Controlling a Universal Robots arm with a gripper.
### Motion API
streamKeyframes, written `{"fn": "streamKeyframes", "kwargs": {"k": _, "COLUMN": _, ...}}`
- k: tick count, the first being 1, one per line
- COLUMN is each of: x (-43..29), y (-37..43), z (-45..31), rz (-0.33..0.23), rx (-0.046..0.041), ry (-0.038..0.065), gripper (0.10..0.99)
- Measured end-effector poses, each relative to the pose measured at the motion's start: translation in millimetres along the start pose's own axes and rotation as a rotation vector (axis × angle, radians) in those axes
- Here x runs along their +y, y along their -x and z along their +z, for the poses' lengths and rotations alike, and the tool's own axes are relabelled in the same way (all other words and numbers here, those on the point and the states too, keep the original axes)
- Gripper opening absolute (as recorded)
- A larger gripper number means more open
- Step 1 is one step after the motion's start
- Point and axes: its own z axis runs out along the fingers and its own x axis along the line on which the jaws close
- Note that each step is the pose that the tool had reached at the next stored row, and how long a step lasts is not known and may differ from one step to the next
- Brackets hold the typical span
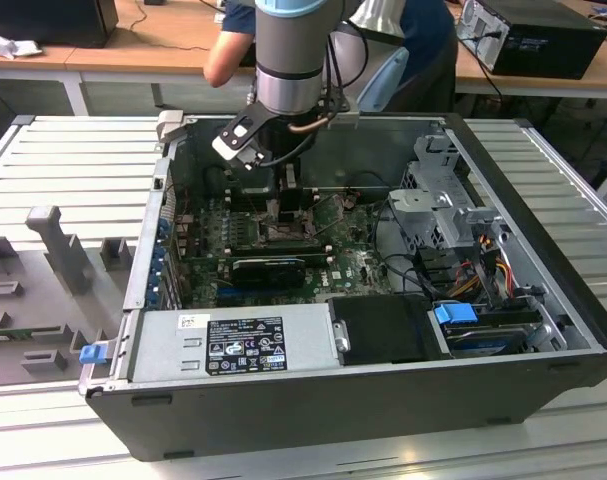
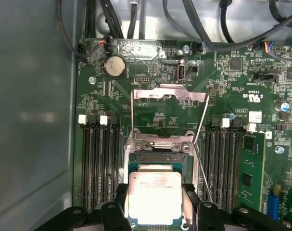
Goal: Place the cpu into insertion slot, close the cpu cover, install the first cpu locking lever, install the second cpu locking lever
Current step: 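Place the cpu into insertion slot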
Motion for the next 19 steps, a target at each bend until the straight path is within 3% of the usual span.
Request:
{"fn": "streamKeyframes", "kwargs": {"k": 4, "x": -0.8, "y": 0.1, "z": 6.5, "rz": 0.031, "rx": -0.0001, "ry": 0.001, "gripper": 0.525}}
{"fn": "streamKeyframes", "kwargs": {"k": 19, "x": -1.3, "y": 3.1, "z": 22.9, "rz": 0.032, "rx": -0.0004, "ry": 0.001, "gripper": 0.525}}
